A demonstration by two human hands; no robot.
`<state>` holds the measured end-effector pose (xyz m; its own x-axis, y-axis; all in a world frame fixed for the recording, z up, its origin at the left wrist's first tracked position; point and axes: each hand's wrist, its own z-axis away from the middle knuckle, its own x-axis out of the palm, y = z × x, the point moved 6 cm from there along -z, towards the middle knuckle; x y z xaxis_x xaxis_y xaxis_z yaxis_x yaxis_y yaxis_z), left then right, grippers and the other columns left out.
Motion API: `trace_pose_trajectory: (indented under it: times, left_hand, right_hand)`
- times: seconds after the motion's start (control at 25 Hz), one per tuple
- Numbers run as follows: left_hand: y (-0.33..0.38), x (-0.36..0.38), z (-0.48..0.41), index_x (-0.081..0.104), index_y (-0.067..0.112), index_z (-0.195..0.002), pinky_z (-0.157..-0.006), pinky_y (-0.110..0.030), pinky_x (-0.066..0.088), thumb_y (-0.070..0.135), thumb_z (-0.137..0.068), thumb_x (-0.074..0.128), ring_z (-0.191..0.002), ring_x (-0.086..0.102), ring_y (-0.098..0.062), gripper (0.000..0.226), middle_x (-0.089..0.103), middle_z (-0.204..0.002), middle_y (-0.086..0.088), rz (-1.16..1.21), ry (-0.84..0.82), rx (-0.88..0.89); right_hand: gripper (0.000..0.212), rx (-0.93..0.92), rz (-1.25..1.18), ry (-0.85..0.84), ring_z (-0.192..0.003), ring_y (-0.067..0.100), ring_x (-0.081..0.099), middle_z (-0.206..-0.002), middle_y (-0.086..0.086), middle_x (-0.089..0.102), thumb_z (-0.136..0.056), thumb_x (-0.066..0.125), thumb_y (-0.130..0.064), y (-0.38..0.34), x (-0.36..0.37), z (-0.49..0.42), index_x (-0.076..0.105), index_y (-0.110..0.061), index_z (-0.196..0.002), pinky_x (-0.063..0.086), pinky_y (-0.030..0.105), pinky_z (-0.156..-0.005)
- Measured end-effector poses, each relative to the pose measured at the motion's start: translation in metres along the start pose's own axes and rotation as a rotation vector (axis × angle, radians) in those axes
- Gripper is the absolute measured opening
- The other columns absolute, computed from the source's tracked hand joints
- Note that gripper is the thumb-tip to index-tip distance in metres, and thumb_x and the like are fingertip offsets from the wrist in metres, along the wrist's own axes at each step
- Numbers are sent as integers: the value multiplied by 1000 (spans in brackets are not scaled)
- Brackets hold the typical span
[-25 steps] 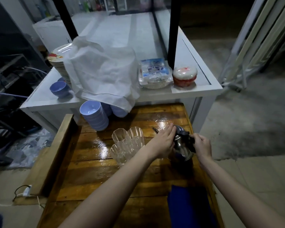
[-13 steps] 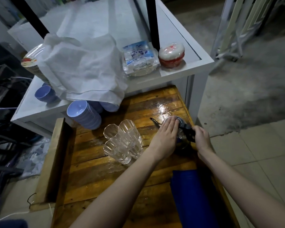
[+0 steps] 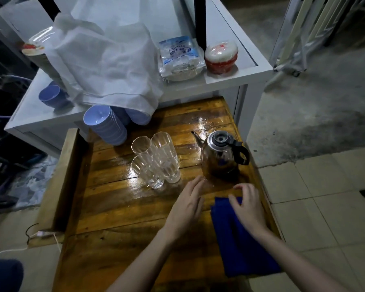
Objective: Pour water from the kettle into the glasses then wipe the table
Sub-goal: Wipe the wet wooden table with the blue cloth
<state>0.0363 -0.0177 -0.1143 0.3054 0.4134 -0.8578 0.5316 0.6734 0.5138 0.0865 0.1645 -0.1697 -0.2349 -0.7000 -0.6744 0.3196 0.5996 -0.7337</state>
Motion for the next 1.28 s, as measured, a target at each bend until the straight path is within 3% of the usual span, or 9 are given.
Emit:
trace_pose_trajectory:
  times: [0.16,0.24,0.36,0.48,0.76,0.92,1.12,1.28]
  left_hand:
    - [-62,18,93,32,22,-146,-116,-32,30,32,-101,38,-143,25,-8,47,25,-156,8,-7,-27,-200]
    - [-82,17,133,34,21,-145,-119,-32,25,30,-101,40,-142,24,-8,46,27,-155,7,-12,-18,-251]
    - [-113,10,187,34,18,-146,-117,-28,13,28,-100,43,-143,19,-12,48,24,-156,5,-45,18,-353]
    - [-153,3,233,28,19,-149,-117,-32,10,32,-100,42,-144,10,-13,52,14,-156,10,-42,62,-467]
    - [-240,-32,281,24,10,-150,-121,-44,12,42,-97,37,-147,14,-19,63,19,-159,-8,-126,138,-561]
    - [-274,-45,272,24,10,-150,-120,-47,10,54,-95,29,-147,15,-22,70,19,-159,-9,-260,143,-532]
    - [-303,-51,280,20,15,-151,-121,-45,5,61,-93,21,-148,15,-20,74,18,-160,-5,-276,232,-623]
    - [-306,-49,279,22,16,-151,-121,-46,8,60,-93,22,-148,15,-19,72,21,-159,-4,-290,240,-605]
  right_hand:
    - [37,-204,238,-143,-124,17,47,-132,0,51,-90,61,-31,3,35,50,56,-16,-123,39,32,-104]
    - [51,-236,394,-139,-137,26,39,-147,9,42,-90,57,-39,17,41,74,51,-13,-134,32,41,-112]
    - [80,-95,583,-121,-146,34,20,-159,19,22,-88,35,-61,51,36,98,31,-12,-150,15,53,-116]
    - [93,19,642,-132,-149,33,4,-162,20,7,-83,17,-74,69,39,105,14,-15,-156,3,55,-117]
    - [87,32,713,-114,-149,34,-6,-163,19,-2,-83,8,-76,61,60,91,2,-30,-156,-1,59,-117]
    - [79,45,668,-104,-149,33,-8,-164,15,-2,-85,17,-71,44,73,72,6,-36,-155,-4,63,-114]
    - [81,150,657,39,-149,36,-2,-164,14,4,-86,11,-77,30,90,47,9,-35,-155,-3,67,-113]
    - [80,87,685,23,-149,37,0,-164,14,5,-86,12,-75,3,117,51,7,-36,-155,-1,67,-113]
